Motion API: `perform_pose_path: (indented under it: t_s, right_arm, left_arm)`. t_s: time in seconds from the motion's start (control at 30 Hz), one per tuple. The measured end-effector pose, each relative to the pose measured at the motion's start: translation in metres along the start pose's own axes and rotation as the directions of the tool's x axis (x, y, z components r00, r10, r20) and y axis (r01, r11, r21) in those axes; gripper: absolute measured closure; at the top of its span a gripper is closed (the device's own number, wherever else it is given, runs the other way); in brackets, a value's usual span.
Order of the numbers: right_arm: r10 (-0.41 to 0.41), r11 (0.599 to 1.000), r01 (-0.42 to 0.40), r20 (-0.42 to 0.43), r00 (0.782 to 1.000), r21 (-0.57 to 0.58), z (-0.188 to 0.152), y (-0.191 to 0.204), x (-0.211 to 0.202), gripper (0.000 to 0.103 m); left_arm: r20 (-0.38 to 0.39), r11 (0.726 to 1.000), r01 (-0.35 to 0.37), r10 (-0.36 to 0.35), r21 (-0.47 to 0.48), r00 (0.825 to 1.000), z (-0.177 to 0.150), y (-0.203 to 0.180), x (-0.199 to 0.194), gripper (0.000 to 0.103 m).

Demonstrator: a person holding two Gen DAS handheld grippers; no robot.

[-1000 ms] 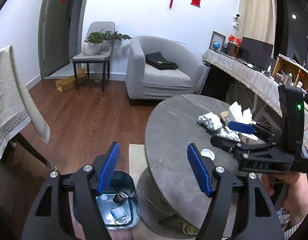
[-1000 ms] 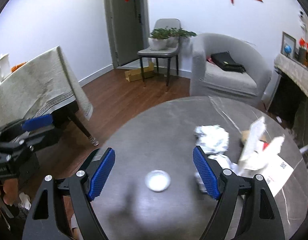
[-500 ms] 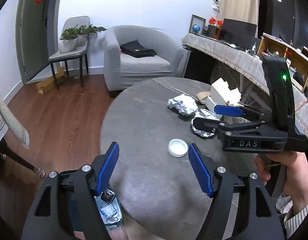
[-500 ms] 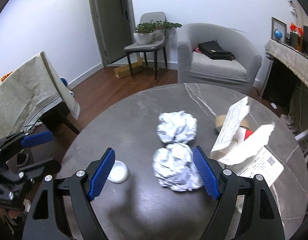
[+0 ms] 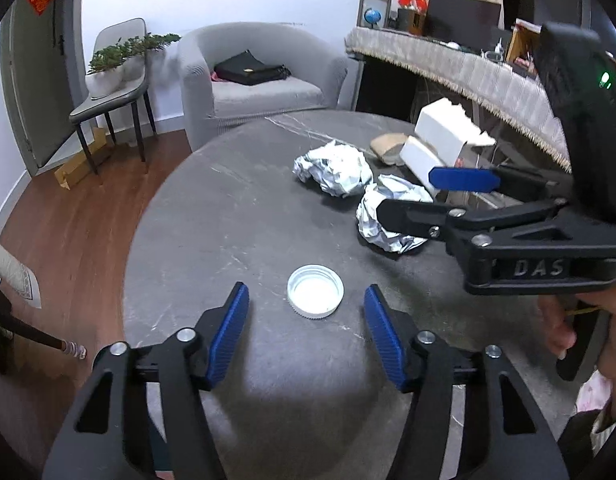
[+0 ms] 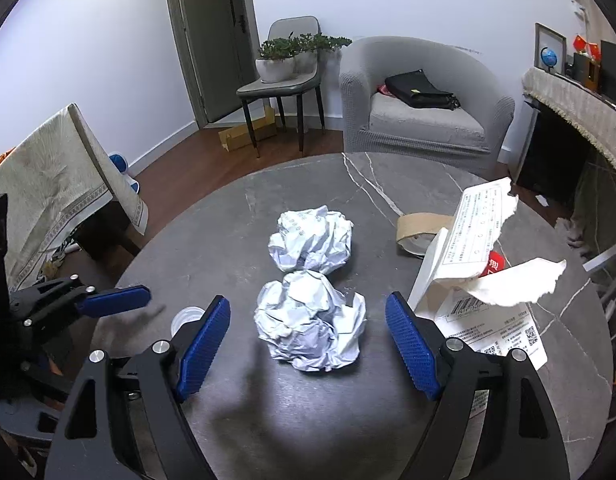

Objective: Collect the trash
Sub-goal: 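Move the right gripper to the crumpled foil ball and close on it, then close the left gripper on the small white round lid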

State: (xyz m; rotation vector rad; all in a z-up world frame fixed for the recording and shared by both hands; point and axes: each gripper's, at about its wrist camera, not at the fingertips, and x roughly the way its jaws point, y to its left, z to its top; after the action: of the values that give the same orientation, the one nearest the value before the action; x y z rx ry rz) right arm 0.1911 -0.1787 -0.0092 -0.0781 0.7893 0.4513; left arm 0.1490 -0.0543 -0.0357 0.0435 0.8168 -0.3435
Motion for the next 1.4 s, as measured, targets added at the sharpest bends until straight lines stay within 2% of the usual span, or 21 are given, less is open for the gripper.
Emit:
perform_pose_path:
  t_s: [0.17,0.37,0.7,0.87,1.0,1.4]
  right_arm:
    - [0.022,1.0,-0.022,-0.004,1.0,0.013,0.001,-0.005,0.002,0.022]
    - [0.037,0.999,-0.037,-0.017,0.999,0.018,0.001,-0.007,0.006,0.022]
    - [0.031,0.999,-0.032,-0.052,0.998,-0.007,-0.001,0.003,0.013,0.022]
    - [-0.019,0.999,0.016,-0.076,0.997,-0.039,0.0,0.011,0.019,0.042]
    - [-0.029,0.999,0.026,-0.085,0.996,-0.042,0.002,0.017,0.022,0.048]
    - [0.101,0.993,-0.103,-0.041,0.994,-0.065,0.021,0.065,0.028,0.049]
  left_arm:
    - [-0.014,1.0,-0.007,0.007,0.02,1.0,0.001,-0.004,0.011,0.049]
    - [-0.006,1.0,-0.017,0.017,0.024,1.0,0.002,-0.003,0.012,0.07]
    - [0.021,0.999,-0.004,0.005,-0.037,1.0,-0.001,0.018,-0.009,0.07]
    - [0.037,0.998,-0.01,0.012,-0.07,0.999,-0.002,0.03,-0.02,0.07]
    - [0.049,0.995,-0.028,0.032,-0.093,0.998,-0.004,0.043,-0.028,0.07]
    - [0.053,0.977,-0.111,0.122,-0.184,0.991,-0.019,0.104,-0.054,0.07]
